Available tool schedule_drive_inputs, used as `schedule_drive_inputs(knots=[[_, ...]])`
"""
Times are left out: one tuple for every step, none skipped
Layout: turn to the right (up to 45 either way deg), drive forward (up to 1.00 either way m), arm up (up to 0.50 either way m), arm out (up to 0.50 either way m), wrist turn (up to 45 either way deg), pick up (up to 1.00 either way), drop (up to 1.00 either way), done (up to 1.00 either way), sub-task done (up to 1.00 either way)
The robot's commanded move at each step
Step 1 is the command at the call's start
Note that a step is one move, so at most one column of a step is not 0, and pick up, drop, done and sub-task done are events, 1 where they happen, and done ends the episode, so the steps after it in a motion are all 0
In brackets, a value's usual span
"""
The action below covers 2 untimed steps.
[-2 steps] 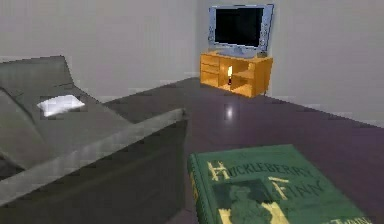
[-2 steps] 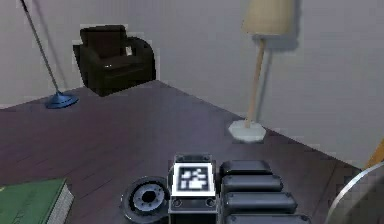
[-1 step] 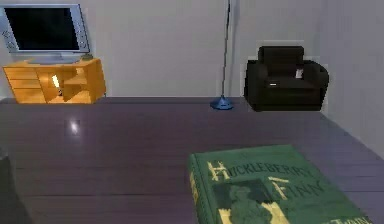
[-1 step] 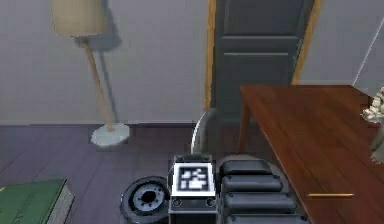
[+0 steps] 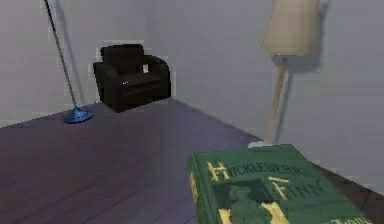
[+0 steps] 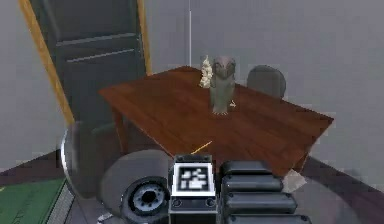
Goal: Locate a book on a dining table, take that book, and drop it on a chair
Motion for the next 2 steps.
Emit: schedule_drive_inputs(knots=[[0.0,0.70,0.00,0.00,0.0,0.00,0.00,0.00,0.00],[45.0,0.00,0.00,0.00,0.0,0.00,0.00,0.00,0.00]])
